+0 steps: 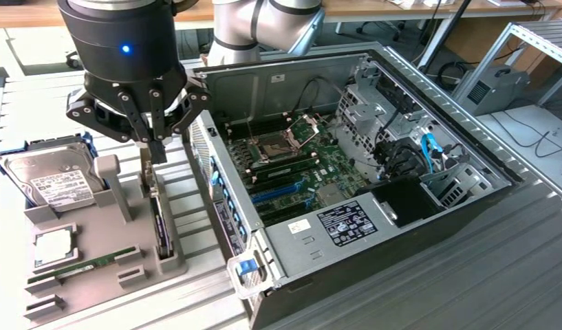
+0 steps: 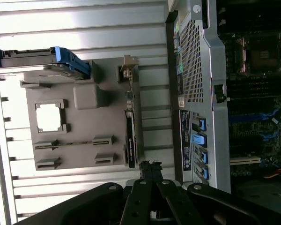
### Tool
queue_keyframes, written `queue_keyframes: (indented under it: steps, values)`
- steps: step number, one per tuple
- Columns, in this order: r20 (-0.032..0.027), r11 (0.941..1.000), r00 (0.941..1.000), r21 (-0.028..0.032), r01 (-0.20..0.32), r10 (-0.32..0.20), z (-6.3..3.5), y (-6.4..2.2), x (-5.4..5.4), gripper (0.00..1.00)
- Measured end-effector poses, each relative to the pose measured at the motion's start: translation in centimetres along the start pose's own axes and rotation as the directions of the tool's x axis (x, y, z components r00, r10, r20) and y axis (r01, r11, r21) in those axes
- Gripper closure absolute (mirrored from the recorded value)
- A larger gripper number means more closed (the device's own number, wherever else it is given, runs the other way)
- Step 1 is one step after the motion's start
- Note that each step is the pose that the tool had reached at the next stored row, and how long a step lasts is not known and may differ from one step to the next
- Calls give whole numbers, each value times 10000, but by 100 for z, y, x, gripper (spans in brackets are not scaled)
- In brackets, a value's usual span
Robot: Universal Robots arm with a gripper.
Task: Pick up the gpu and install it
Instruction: 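Reach for the gpu, then pick up the gpu and move the gpu toward the slot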
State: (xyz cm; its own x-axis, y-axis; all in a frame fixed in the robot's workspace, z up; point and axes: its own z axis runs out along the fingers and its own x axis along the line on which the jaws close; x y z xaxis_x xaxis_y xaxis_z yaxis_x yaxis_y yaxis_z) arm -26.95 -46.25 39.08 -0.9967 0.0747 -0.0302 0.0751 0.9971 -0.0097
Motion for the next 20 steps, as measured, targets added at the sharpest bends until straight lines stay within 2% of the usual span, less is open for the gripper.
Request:
queue_keyframes:
  steps: [13, 14, 15, 16, 17, 18, 19, 20]
  values:
    - [0, 10000, 10000, 0, 0, 0, 0, -1, 0, 89]
    - [0, 10000, 10000, -1, 0, 0, 0, 0, 0, 83]
    - [0, 10000, 10000, 0, 0, 0, 0, 0, 0, 70]
    - [0, 10000, 10000, 0, 0, 0, 0, 0, 0, 70]
    - [0, 10000, 10000, 0, 1, -1, 0, -1, 0, 58]
    - [0, 10000, 10000, 0, 1, -1, 0, 0, 0, 58]
    - [0, 10000, 10000, 0, 1, -1, 0, -1, 0, 52]
    - [-1, 10000, 10000, 0, 0, 0, 0, 0, 0, 52]
